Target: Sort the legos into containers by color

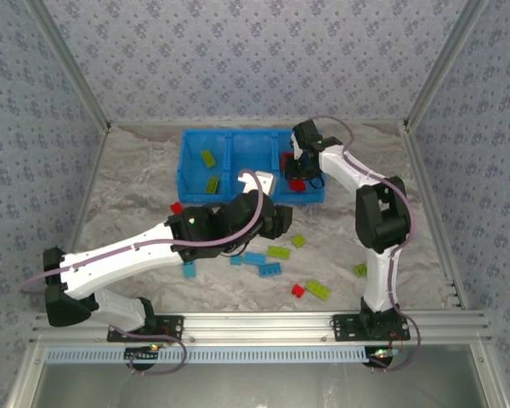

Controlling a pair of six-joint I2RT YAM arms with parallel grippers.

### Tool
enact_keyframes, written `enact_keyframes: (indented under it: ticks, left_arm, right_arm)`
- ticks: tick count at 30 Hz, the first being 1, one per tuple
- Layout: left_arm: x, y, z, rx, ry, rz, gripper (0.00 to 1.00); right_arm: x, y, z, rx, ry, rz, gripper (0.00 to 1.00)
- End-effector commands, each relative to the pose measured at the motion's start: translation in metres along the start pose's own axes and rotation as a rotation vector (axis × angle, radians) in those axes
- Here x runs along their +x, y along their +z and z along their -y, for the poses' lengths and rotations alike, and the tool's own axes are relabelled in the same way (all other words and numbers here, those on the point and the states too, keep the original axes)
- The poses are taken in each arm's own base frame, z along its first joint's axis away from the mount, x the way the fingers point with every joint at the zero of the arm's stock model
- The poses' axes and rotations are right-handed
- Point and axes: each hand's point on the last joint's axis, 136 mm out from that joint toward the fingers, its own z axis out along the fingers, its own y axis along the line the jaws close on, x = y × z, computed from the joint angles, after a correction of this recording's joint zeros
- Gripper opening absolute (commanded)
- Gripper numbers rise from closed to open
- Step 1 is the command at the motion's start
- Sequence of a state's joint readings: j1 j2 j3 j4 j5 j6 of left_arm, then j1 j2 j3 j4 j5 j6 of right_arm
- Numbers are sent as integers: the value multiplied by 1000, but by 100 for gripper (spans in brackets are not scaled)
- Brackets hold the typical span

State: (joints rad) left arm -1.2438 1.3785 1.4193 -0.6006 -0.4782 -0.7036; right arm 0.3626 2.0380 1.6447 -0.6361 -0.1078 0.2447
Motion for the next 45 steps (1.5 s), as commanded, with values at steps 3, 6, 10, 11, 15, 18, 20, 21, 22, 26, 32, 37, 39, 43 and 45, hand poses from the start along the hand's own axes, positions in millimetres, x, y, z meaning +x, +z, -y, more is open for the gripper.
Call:
enact_keyframes:
  ticks: [3,6,10,11,15,18,20,21,22,26,32,37,39,43,45]
  left_arm:
    - [-14,-3,20,33,9,15,68]
    - [-16,0,31,7,63,6,67]
    - [-13,4,38,-38,116,-12,67]
    - [-13,5,38,-42,109,-12,67]
    - [-12,3,32,-61,89,-9,67]
    - [-6,0,24,-78,70,-23,67]
    - [-4,-4,11,-116,48,-15,67]
    - [-1,-6,5,-133,39,-18,67]
    - [2,-10,-6,-164,20,-21,67]
    - [27,-25,-60,-306,-93,-63,67]
    - [95,-53,-157,-572,-210,-205,67]
    - [149,-64,-201,-642,-240,-317,73]
    - [170,-63,-213,-638,-265,-366,76]
    - [204,-54,-232,-602,-342,-446,82]
    - [214,-47,-236,-578,-367,-473,87]
  right_arm:
    - [-3,8,-6,-93,65,-34,30]
    - [0,13,-6,-96,73,-43,32]
    - [-2,11,-3,-89,78,-37,44]
    - [-4,9,-2,-86,80,-31,47]
    - [-12,-9,-3,-79,71,10,54]
    - [-22,-32,-5,-74,59,61,55]
    - [-30,-54,-6,-60,51,108,54]
    - [-33,-65,-5,-52,49,131,53]
    - [-38,-81,-5,-39,42,170,52]
    - [-42,-148,-12,-6,1,346,52]
    - [22,-224,-89,-229,-265,624,61]
    - [127,-240,-152,-496,-470,652,72]
    - [166,-237,-172,-623,-527,605,72]
    - [239,-220,-200,-725,-696,565,75]
    - [263,-213,-209,-727,-774,583,75]
